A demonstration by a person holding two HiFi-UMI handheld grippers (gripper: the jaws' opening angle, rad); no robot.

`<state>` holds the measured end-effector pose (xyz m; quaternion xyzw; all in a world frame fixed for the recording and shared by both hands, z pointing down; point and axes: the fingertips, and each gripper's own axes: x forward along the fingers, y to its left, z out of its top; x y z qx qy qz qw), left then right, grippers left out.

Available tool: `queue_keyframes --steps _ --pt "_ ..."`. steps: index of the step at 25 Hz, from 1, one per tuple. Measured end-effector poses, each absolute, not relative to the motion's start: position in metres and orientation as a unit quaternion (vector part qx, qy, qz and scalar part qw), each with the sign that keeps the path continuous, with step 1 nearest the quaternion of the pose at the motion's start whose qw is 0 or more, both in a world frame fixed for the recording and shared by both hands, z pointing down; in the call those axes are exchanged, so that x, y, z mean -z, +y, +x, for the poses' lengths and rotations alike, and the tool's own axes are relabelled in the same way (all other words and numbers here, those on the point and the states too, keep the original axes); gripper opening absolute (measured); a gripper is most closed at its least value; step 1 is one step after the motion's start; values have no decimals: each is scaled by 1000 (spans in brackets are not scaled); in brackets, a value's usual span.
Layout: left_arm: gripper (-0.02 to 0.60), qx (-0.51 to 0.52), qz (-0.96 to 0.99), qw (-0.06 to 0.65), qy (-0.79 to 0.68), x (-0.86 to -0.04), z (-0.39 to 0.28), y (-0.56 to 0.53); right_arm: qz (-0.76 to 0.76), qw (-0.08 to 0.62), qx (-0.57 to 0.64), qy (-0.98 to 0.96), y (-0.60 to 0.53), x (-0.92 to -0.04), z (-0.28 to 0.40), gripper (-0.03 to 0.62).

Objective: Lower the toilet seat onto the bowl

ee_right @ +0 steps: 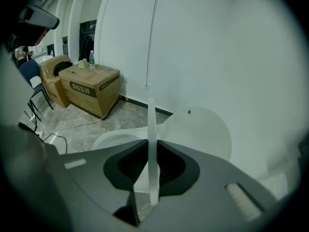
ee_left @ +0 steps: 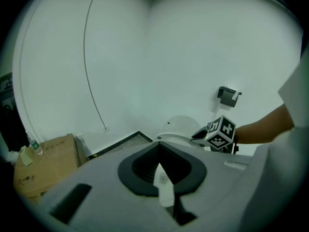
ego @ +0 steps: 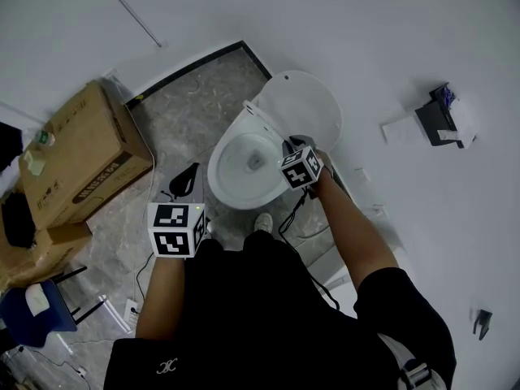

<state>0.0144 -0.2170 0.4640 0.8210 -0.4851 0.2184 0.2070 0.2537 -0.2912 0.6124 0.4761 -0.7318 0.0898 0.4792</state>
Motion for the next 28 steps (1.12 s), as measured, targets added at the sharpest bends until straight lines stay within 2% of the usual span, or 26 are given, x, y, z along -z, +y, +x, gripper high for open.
queue_keyframes --steps 7,28 --pt "8 -224 823 225 -471 -482 2 -209 440 490 -104 -745 -252 -644 202 78" --pt "8 -275 811 267 -442 -564 -55 -195 381 533 -135 -744 -184 -744 115 115"
